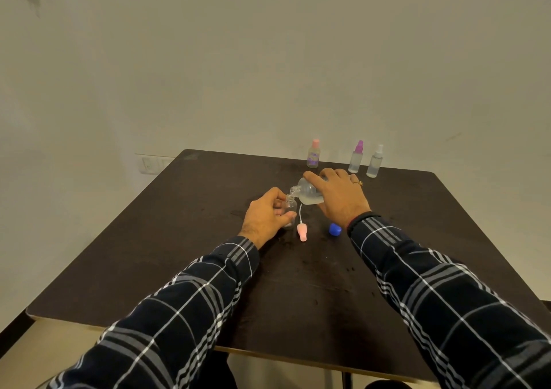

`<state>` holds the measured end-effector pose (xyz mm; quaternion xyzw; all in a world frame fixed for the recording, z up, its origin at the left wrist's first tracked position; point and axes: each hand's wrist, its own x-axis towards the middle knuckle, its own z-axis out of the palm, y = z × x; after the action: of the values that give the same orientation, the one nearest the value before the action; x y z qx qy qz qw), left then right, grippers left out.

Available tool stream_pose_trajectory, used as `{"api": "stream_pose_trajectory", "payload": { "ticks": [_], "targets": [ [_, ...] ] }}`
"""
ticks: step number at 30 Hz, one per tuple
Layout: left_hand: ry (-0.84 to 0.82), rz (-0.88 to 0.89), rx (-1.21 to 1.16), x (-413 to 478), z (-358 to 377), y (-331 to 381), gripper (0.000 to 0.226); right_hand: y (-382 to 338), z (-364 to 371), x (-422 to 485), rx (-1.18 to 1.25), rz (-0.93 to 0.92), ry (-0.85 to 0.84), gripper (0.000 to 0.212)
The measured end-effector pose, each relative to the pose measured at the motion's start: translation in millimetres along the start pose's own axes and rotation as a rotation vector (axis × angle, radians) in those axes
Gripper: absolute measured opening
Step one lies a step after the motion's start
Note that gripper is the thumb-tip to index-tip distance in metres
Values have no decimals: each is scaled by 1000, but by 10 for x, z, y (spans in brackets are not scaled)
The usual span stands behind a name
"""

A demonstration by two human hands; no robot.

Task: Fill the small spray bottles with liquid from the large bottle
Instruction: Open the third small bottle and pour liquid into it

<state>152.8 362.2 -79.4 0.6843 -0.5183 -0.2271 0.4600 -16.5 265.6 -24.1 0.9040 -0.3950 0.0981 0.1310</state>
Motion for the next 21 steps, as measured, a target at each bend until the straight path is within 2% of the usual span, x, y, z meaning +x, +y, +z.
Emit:
{"api": "stream_pose_trajectory", "payload": {
  "ticks": [21],
  "targets": [
    [-10, 24, 41, 22, -9, -17, 32, 13, 27, 50, -29, -18, 7, 80]
  ]
}}
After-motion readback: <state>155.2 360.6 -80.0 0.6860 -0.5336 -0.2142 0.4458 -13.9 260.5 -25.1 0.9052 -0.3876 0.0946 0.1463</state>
